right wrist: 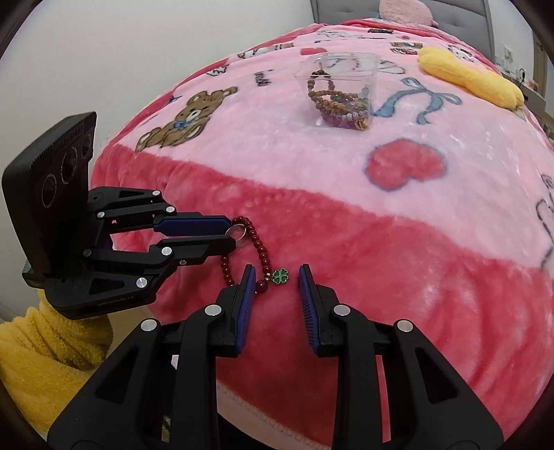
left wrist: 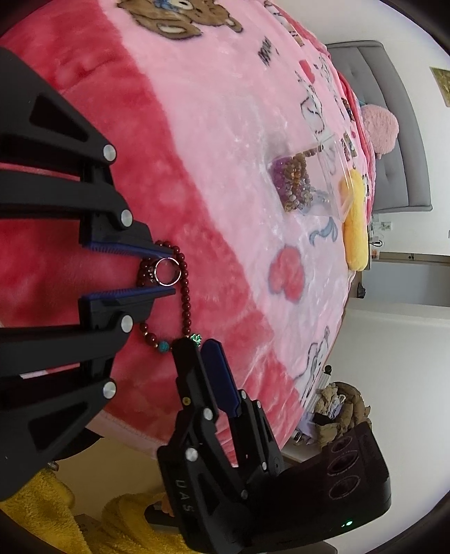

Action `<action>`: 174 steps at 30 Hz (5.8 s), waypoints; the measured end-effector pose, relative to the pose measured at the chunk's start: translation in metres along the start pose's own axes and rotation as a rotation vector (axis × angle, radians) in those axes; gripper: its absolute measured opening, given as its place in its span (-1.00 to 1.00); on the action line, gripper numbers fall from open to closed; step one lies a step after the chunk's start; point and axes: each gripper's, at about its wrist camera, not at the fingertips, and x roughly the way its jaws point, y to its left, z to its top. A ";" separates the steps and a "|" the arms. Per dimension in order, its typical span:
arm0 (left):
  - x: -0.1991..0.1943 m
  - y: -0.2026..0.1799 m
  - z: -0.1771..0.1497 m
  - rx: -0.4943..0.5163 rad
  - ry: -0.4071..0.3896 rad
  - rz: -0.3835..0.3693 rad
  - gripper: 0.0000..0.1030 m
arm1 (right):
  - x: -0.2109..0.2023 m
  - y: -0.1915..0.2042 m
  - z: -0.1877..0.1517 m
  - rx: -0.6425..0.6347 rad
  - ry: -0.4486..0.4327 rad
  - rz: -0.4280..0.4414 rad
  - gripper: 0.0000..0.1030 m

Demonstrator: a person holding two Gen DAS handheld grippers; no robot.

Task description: Organize jewelry

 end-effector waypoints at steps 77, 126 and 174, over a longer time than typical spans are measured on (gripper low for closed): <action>-0.027 0.025 0.043 -0.056 -0.160 0.079 -0.66 | -0.048 0.009 0.064 -0.071 -0.197 -0.108 -0.85; 0.075 0.109 0.156 -0.159 -0.085 0.136 -0.66 | 0.035 -0.085 0.201 0.119 -0.141 -0.120 -0.85; 0.019 0.111 0.125 -0.219 -0.316 0.185 0.52 | -0.004 -0.101 0.158 0.098 -0.367 -0.086 -0.01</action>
